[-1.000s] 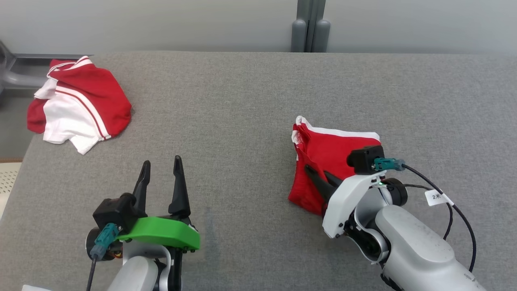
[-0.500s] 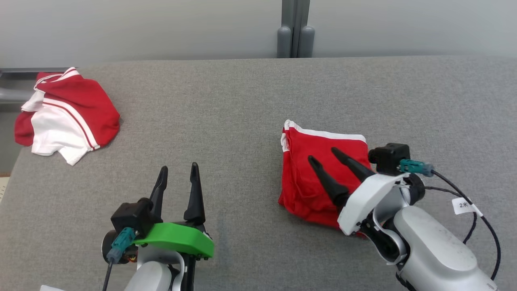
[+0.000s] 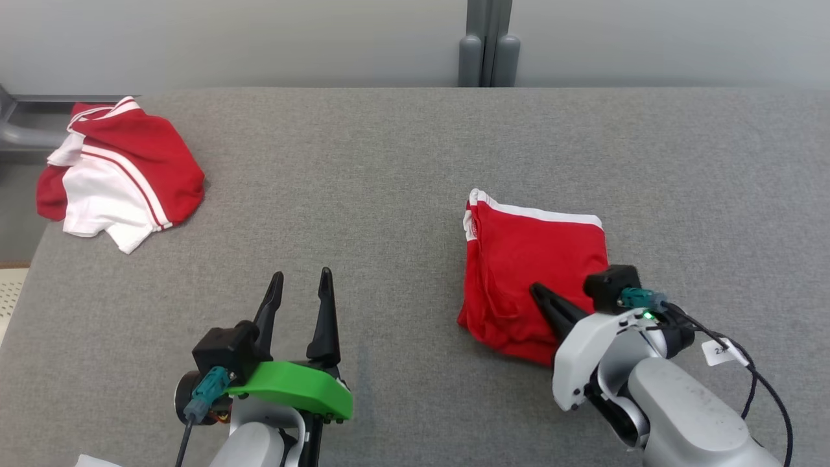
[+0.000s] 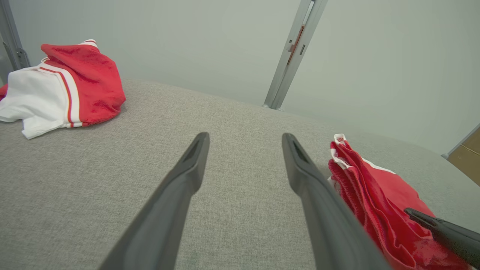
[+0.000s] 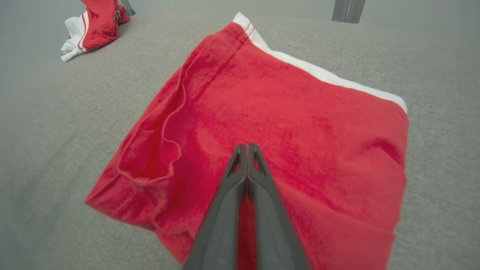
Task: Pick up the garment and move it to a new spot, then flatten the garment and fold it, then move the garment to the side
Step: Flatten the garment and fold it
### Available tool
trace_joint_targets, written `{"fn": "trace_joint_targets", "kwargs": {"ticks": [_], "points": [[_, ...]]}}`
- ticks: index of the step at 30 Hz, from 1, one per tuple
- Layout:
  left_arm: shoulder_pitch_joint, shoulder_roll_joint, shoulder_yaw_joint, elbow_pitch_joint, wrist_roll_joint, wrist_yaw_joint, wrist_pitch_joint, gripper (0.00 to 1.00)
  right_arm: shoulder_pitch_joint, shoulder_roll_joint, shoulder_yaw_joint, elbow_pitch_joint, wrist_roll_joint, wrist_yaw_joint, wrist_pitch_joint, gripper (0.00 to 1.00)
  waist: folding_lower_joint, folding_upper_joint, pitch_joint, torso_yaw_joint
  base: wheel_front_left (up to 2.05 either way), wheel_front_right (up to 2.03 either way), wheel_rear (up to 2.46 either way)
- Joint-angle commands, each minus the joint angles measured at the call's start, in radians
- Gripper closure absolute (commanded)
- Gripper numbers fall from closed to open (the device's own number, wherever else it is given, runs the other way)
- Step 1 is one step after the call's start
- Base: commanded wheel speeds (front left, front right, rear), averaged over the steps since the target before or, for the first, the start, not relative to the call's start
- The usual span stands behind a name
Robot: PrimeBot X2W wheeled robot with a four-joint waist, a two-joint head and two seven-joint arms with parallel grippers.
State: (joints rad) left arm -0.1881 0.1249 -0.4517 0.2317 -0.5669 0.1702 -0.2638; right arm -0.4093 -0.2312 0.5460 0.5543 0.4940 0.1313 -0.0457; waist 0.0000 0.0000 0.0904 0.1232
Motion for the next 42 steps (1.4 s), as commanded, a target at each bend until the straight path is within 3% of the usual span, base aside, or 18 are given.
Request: {"fn": "trace_joint_targets", "kwargs": {"ticks": [1, 12, 21, 22, 23, 25, 26, 33, 37, 42], "points": [[-0.01, 0.005, 0.001, 0.003, 0.004, -0.003, 0.001, 0.0, -0.01, 0.01, 0.028, 0.017, -0.01, -0.001, -0.007, 1.0, 0.0, 0.0, 0.001, 0.016, 0.0, 0.0, 0.0], [0.008, 0.009, 0.005, 0.01, -0.003, 0.004, 0.001, 0.0, -0.046, 0.076, 0.236, 0.127, 0.061, -0.001, -0.052, 1.0, 0.0, 0.0, -0.012, 0.035, 0.0, 0.0, 0.0], [0.014, 0.001, 0.016, 0.023, -0.005, 0.0, 0.0, 0.0, -0.093, 0.071, 0.289, 0.151, 0.102, -0.001, -0.163, 1.0, 0.0, 0.0, -0.026, -0.005, 0.0, 0.0, 0.0], [0.015, 0.0, 0.018, 0.023, -0.004, 0.0, 0.0, 0.0, -0.096, 0.069, 0.282, 0.143, 0.105, -0.001, -0.175, 0.75, 0.0, 0.0, -0.03, -0.011, 0.0, 0.0, 0.0], [0.015, 0.0, 0.019, 0.024, -0.003, -0.002, 0.0, 0.0, -0.097, 0.067, 0.273, 0.134, 0.109, -0.001, -0.184, 0.65, 0.0, 0.0, -0.035, -0.017, 0.0, 0.0, 0.0], [0.014, -0.001, 0.024, 0.023, 0.005, -0.005, 0.0, 0.0, -0.093, 0.055, 0.24, 0.112, 0.114, -0.001, -0.201, 0.05, 0.0, 0.0, -0.046, -0.03, 0.0, 0.0, 0.0], [0.014, -0.002, 0.027, 0.024, 0.007, -0.008, 0.0, 0.0, -0.086, 0.05, 0.216, 0.099, 0.112, -0.001, -0.207, 0.0, 0.0, 0.0, -0.052, -0.036, 0.0, 0.0, 0.0], [0.011, -0.022, 0.046, 0.036, 0.031, -0.027, -0.001, 0.0, -0.002, 0.037, -0.019, 0.009, 0.03, -0.001, -0.22, 0.0, 0.0, 0.0, -0.093, -0.075, 0.0, 0.0, 0.0], [0.027, -0.032, 0.074, 0.044, 0.064, -0.046, -0.001, 0.0, 0.102, 0.066, -0.199, -0.074, -0.046, -0.001, -0.219, 0.0, 0.0, 0.0, -0.103, -0.086, 0.0, 0.0, 0.0], [0.066, -0.043, 0.121, 0.056, 0.099, -0.057, -0.001, 0.0, 0.221, 0.119, -0.351, -0.164, -0.16, -0.001, -0.22, 0.0, 0.0, 0.0, -0.108, -0.094, 0.0, 0.0, 0.0]]}}
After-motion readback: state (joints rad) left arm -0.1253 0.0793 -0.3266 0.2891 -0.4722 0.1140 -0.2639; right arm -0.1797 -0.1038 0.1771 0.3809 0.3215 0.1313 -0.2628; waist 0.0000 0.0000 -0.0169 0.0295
